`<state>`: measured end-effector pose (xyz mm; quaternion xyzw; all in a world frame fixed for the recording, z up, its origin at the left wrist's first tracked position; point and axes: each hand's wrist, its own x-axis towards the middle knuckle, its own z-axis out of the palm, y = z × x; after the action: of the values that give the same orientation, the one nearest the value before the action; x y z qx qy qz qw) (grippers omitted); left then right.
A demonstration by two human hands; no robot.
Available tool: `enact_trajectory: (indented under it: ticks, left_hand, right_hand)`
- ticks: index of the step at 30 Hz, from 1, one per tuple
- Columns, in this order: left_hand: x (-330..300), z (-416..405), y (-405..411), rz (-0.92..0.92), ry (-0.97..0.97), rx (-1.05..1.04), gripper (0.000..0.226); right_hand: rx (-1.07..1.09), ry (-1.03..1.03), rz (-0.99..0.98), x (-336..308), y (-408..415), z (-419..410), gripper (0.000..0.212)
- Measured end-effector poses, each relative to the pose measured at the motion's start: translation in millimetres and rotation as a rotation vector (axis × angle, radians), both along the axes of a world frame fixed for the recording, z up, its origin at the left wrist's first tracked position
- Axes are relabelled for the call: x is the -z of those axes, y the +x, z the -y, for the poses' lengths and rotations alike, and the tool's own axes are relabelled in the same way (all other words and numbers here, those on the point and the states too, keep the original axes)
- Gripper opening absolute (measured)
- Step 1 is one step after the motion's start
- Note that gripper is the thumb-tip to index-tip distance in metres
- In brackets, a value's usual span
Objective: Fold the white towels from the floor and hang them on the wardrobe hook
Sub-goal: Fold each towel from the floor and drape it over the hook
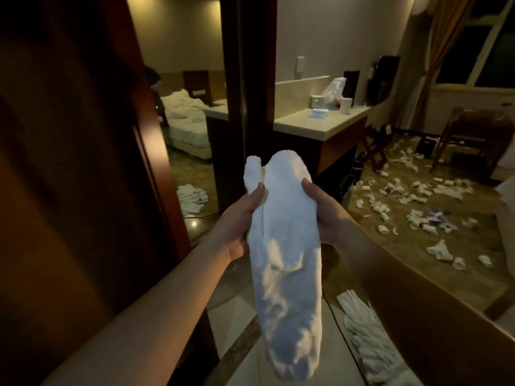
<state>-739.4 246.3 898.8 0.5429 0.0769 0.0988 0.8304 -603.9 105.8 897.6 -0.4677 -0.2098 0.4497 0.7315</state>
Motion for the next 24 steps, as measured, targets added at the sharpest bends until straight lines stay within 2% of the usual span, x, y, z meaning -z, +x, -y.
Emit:
enact_trajectory:
  ticks: [3,5,8,11,17,21,24]
  left_hand:
    - [-7.1,-10.5,-71.7,0.002,-0.021,-0.018,0.062]
    - [-11.1,-20.3,-123.1,0.020,-0.053,-0.032,0.051]
    - [-15.0,-37.4,-196.2,0.030,-0.057,-0.115,0.053]
    - [-19.2,-56.2,-259.6,0.016,-0.055,-0.271,0.057]
    - [-30.8,-91.4,-374.0,-0.042,0.067,-0.534,0.046]
    - [-36.1,-118.2,-441.6,-0.074,0.178,-0.677,0.023]
    - [-35.6,-138.4,-484.6,-0.045,0.201,-0.814,0.037]
  right_hand:
    - [0.061,0.027,0.059,-4.5,-55.1,-19.3,0.081]
    - [0.086,0.058,0.086,-1.6,-90.3,-30.8,0.068]
    - [0.069,0.118,0.070,3.6,-142.9,-43.7,0.078]
    - [0.054,0.171,0.033,5.3,-190.0,-55.4,0.071]
    - [0.096,0.133,0.063,0.8,-251.7,-82.7,0.062]
    - [0.112,0.041,0.091,1.9,-278.1,-98.2,0.056]
    - [0.142,-0.001,0.138,3.2,-289.3,-106.2,0.054]
